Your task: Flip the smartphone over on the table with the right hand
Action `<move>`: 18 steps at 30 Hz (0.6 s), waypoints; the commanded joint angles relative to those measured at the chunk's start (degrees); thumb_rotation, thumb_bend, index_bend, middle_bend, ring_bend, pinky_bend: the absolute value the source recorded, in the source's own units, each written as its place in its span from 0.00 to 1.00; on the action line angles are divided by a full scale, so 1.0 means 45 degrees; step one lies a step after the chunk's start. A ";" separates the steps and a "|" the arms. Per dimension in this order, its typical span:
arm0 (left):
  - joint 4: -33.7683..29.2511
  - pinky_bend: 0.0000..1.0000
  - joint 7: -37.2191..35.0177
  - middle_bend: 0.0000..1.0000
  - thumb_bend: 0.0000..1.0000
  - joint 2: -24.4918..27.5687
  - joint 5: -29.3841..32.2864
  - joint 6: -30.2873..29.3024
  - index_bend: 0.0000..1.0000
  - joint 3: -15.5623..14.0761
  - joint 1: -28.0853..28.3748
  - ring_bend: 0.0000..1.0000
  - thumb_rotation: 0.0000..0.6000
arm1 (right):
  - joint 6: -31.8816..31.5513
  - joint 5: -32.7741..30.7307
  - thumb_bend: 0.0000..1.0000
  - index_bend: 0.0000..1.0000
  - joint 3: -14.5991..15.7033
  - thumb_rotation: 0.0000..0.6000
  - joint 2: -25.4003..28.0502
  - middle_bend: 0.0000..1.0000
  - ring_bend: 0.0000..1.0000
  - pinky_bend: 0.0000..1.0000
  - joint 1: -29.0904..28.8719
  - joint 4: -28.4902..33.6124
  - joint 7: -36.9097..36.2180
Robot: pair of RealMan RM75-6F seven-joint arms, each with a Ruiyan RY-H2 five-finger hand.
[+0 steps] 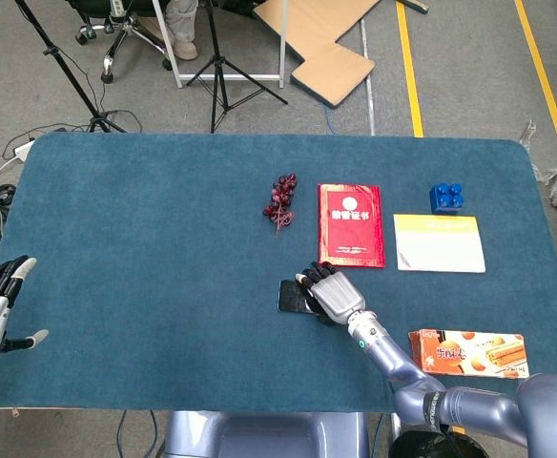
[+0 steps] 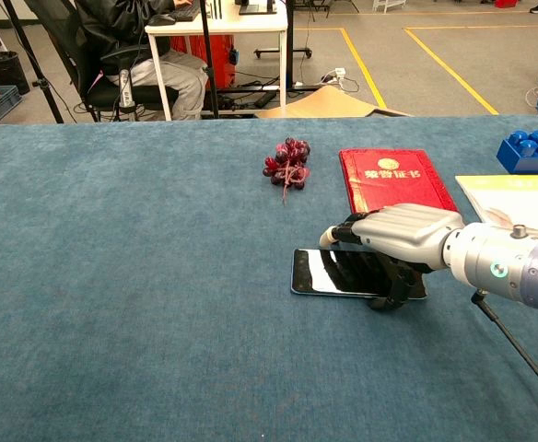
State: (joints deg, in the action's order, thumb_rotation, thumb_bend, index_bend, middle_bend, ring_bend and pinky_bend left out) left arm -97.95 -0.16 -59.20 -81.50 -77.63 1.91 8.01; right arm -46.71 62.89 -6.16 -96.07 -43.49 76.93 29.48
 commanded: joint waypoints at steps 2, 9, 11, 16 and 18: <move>-0.0009 0.00 0.0020 0.00 0.00 -0.0005 -0.0017 -0.0005 0.00 -0.0011 0.0001 0.00 1.00 | -0.0354 0.0507 0.30 0.22 0.0086 1.00 -0.0153 0.20 0.12 0.23 0.0056 -0.0206 -0.0316; -0.0024 0.00 0.0037 0.00 0.00 -0.0010 -0.0027 -0.0043 0.00 -0.0015 -0.0011 0.00 1.00 | -0.0915 0.1664 0.37 0.27 0.0259 1.00 -0.0473 0.26 0.19 0.30 0.0166 -0.0831 -0.1258; -0.0030 0.00 0.0045 0.00 0.00 -0.0008 -0.0031 -0.0044 0.00 -0.0018 -0.0009 0.00 1.00 | -0.1056 0.1967 0.41 0.28 0.0299 1.00 -0.0525 0.27 0.20 0.32 0.0200 -0.0980 -0.1572; -0.0023 0.00 0.0023 0.00 0.00 -0.0001 -0.0035 -0.0038 0.00 -0.0022 -0.0004 0.00 1.00 | -0.1135 0.2497 0.47 0.28 0.0494 1.00 -0.0249 0.29 0.23 0.33 0.0356 -0.0604 -0.2421; -0.0021 0.00 0.0009 0.00 0.00 0.0004 -0.0030 -0.0033 0.00 -0.0021 -0.0002 0.00 1.00 | -0.1103 0.2594 0.47 0.28 0.0586 1.00 -0.0034 0.29 0.23 0.33 0.0440 -0.0172 -0.2737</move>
State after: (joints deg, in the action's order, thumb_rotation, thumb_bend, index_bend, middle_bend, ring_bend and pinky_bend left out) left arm -98.04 -0.13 -59.19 -81.64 -77.77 1.81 8.00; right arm -51.66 73.90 -4.01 -97.12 -41.94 74.67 18.27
